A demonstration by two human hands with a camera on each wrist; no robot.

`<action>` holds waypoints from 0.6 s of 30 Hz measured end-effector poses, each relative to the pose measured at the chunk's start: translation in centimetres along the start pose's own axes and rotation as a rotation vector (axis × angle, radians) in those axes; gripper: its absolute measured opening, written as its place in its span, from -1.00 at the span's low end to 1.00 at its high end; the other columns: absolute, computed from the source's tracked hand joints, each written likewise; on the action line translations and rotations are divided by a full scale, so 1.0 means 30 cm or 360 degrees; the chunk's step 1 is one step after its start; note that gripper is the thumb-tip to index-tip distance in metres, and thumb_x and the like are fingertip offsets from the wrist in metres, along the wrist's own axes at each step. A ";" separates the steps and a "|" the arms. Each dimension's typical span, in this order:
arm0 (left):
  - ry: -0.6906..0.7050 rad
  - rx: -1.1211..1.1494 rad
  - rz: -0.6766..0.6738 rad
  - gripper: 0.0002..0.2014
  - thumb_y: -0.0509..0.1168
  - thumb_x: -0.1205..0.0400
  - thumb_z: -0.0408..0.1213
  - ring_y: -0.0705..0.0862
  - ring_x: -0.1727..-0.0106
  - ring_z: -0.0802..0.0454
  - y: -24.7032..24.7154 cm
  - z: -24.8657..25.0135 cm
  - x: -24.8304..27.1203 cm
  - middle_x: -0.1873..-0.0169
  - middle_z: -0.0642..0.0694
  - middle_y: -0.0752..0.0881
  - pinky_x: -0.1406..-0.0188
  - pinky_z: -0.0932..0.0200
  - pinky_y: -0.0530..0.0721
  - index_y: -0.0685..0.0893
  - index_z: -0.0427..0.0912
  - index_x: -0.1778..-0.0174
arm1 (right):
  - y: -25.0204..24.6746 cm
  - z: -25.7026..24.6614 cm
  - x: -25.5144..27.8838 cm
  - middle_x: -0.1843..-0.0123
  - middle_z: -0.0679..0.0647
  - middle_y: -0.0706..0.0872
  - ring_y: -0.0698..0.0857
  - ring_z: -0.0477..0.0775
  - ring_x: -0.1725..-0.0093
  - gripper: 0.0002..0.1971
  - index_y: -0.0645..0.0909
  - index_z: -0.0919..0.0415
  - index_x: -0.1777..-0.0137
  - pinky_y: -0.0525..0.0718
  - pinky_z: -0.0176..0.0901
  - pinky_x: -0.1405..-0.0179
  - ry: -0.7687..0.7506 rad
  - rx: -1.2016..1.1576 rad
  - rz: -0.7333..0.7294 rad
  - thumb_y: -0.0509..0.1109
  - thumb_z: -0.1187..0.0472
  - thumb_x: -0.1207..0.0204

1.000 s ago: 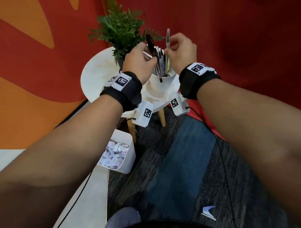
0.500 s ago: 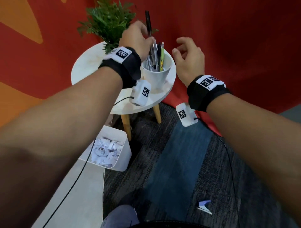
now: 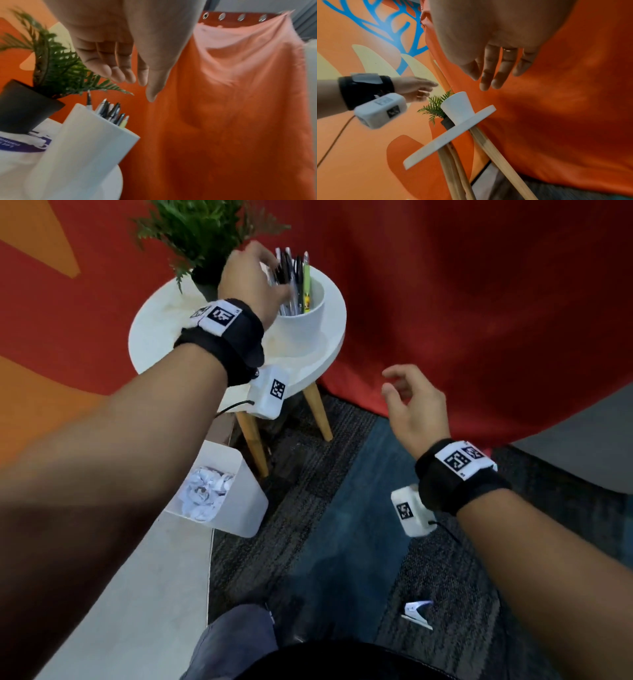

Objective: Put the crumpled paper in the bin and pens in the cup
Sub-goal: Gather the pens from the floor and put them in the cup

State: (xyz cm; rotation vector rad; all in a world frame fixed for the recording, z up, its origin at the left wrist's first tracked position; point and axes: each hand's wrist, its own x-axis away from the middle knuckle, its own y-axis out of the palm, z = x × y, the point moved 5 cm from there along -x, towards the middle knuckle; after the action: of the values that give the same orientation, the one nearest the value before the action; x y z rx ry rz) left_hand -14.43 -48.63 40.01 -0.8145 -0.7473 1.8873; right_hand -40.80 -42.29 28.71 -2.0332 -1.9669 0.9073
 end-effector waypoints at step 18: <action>-0.0071 -0.0463 -0.1305 -0.88 0.40 -0.52 -0.04 0.72 -0.01 -0.14 0.596 -0.297 0.924 0.11 -0.01 0.76 0.10 0.09 0.63 0.61 0.05 0.22 | 0.329 0.438 0.834 0.16 -0.05 0.69 0.71 0.12 0.01 -0.88 0.68 0.03 -0.03 0.66 -0.06 -0.02 0.0442 0.0486 -0.1764 0.45 0.08 -0.53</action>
State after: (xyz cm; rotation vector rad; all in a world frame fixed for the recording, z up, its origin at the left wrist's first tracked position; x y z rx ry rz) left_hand -26.39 -29.15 14.59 -0.5134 -1.1833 1.0755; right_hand -40.73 -23.35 5.51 -0.6258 -2.1334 0.5368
